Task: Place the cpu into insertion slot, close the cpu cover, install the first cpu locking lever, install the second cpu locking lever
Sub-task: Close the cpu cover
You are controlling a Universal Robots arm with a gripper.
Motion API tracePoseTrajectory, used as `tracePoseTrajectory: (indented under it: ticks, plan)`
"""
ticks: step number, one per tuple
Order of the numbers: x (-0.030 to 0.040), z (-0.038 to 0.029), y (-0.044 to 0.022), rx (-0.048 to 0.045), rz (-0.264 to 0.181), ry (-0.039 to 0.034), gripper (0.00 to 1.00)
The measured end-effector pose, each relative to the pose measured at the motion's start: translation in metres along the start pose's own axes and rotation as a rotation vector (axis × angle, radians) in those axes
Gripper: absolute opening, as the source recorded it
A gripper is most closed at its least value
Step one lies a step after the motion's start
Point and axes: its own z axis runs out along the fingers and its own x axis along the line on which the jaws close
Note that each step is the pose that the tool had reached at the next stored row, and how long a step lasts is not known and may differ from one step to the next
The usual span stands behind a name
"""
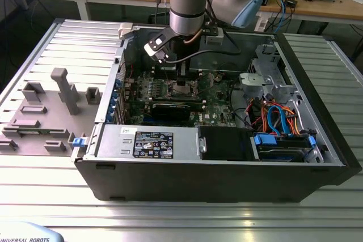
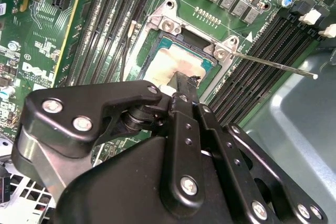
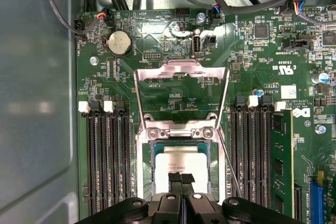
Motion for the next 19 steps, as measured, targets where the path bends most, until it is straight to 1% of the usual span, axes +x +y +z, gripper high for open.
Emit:
tracePoseTrajectory:
  ticks: [19]
  plan:
    - [0.0000, -0.0035, 0.0000, 0.0000, 0.000, 0.0000, 0.11]
